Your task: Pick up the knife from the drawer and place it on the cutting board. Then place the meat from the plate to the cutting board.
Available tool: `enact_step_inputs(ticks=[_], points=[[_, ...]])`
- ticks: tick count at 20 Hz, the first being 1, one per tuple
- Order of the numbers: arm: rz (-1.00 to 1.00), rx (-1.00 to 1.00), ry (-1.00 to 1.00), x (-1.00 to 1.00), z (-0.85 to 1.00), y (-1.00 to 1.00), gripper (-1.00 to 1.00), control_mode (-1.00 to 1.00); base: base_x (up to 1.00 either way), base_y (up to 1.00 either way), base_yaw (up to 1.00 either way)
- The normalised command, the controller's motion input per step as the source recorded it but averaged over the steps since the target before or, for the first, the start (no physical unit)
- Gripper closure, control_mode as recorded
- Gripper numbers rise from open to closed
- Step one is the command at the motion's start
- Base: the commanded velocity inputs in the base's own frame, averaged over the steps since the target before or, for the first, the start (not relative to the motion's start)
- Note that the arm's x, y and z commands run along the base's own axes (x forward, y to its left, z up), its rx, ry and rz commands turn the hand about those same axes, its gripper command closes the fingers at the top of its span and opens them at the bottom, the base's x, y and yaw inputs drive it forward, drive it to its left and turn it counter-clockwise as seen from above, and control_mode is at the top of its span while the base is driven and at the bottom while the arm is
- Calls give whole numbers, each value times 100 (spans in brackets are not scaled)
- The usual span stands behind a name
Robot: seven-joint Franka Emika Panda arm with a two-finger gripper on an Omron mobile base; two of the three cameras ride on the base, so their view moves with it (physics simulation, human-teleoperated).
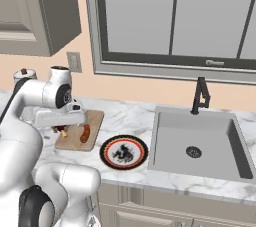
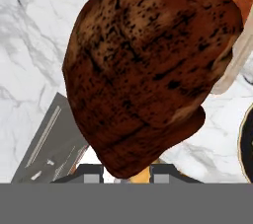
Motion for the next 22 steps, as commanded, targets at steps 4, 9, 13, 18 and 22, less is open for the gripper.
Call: enact_step_inputs(ticks=[4,9,13,18,22], points=[[5,0,0,39,-27,14,100,-100,0,0,0],[5,0,0,38,-38,16,100,-100,0,0,0],[4,0,0,33,-38,16,100,-100,0,0,0],[3,0,0,40,-30,2,100,-100,0,0,0],[3,0,-1,35,-27,0,100,-100,0,0,0]])
